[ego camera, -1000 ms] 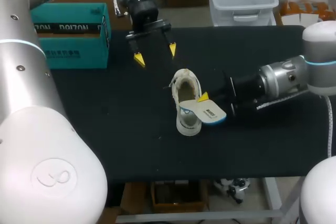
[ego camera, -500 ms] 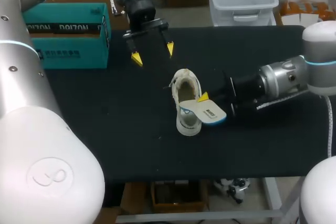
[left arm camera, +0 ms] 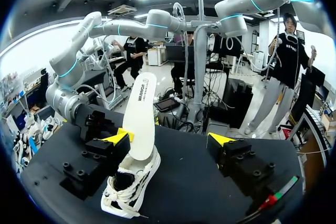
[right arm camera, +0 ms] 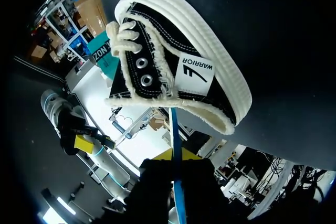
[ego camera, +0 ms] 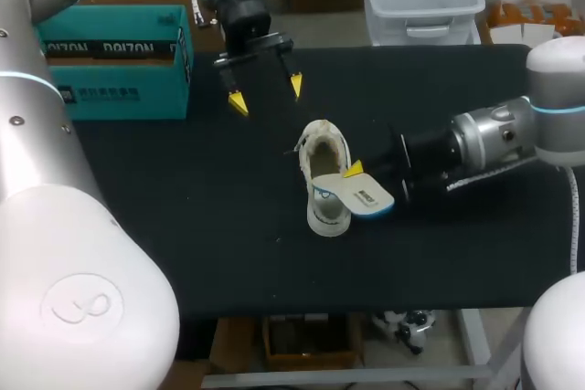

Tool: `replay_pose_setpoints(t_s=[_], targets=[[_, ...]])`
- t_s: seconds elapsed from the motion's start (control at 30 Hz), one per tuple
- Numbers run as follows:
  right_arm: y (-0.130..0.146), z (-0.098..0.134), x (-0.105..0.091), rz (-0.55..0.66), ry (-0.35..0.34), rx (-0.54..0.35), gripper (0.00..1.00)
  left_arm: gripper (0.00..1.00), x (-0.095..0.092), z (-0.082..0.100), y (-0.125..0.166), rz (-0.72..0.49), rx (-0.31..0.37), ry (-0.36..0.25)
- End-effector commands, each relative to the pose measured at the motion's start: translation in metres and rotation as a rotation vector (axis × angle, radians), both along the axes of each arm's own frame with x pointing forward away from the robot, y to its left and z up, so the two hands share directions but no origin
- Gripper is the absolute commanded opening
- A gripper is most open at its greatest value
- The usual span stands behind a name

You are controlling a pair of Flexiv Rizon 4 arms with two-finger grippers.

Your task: Open the shoe tongue, take the insole out of the shoe, put the insole back into the shoe, and pack the shoe into the shoebox

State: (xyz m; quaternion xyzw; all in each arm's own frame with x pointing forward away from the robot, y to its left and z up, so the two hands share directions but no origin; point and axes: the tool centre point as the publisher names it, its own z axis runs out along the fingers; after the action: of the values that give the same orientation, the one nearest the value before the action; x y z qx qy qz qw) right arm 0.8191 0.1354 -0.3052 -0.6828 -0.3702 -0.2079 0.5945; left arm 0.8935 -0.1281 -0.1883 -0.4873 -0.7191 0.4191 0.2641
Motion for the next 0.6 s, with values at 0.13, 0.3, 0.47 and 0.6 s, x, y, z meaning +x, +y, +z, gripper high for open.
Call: replay_pose_setpoints(t_s=[0.13,0.3,0.47,0.6], targets=[[-0.002,-0.002,-0.004,-0.061,0.011,0.016,0.00,1.00,-0.034,-0.004,0.010,0.114,-0.060,-0.117],[0.005,-0.004,-0.008,-0.087,0.053,0.028,0.00,1.00,-0.049,-0.009,0.008,0.147,-0.063,-0.196],[0.013,-0.007,-0.011,-0.127,0.060,0.054,0.00,1.00,-0.068,-0.020,0.004,0.182,-0.116,-0.282],[0.019,-0.010,-0.009,-0.143,0.070,0.067,0.00,1.00,-0.078,-0.032,0.003,0.216,-0.182,-0.320]])
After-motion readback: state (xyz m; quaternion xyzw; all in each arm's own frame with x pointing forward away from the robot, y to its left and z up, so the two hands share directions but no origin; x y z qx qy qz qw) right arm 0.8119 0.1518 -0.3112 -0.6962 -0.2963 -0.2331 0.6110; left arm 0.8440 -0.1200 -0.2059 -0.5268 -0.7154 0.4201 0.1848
